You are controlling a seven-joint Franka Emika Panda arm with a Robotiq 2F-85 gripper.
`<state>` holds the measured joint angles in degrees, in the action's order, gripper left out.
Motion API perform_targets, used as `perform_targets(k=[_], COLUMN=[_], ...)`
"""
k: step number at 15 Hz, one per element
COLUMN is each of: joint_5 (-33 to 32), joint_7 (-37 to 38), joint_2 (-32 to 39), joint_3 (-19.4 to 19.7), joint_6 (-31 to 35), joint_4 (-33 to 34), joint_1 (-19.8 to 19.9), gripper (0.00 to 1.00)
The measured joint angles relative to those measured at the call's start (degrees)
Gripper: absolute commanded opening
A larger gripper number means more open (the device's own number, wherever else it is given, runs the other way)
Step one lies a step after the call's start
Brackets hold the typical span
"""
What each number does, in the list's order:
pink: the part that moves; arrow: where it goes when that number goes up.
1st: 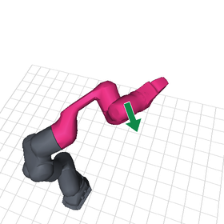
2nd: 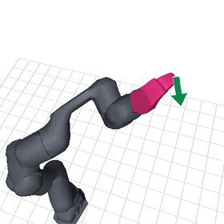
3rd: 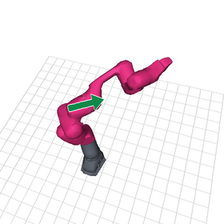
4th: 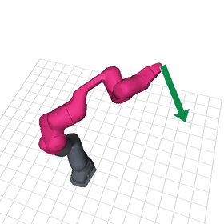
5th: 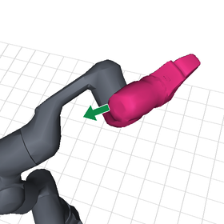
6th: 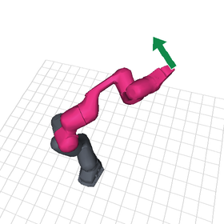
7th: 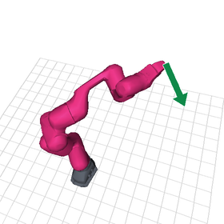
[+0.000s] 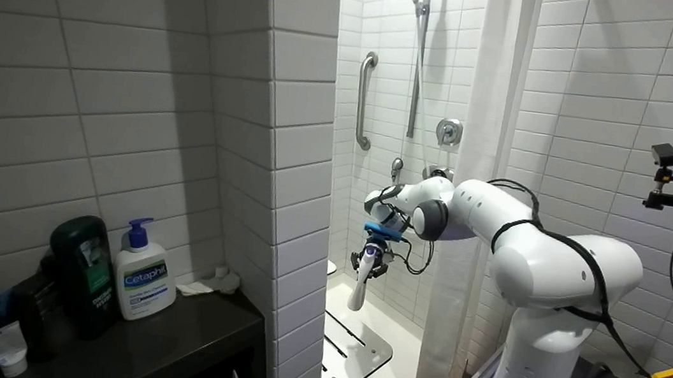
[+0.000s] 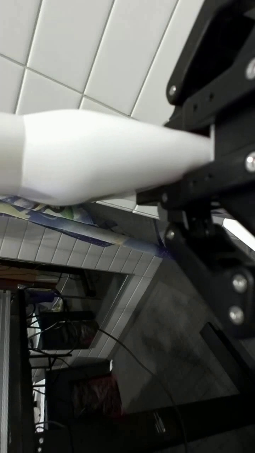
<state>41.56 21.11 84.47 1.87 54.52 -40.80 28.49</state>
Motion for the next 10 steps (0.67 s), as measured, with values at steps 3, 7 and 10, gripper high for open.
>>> perform_targets(k=[3, 7, 10], joint_5=[0.00, 0.13, 0.15], joint_7=[-0.01, 0.07, 0.20], joint_2=[0.02, 0.02, 0.02], joint_3=[0.05, 0.30, 0.91], joint_6=[0.44, 4.17, 11.19], joint_4=[-1.67, -2.87, -3.19], joint_1=[0.37, 0.64, 0.70], gripper=[0.05, 0.05, 0.05])
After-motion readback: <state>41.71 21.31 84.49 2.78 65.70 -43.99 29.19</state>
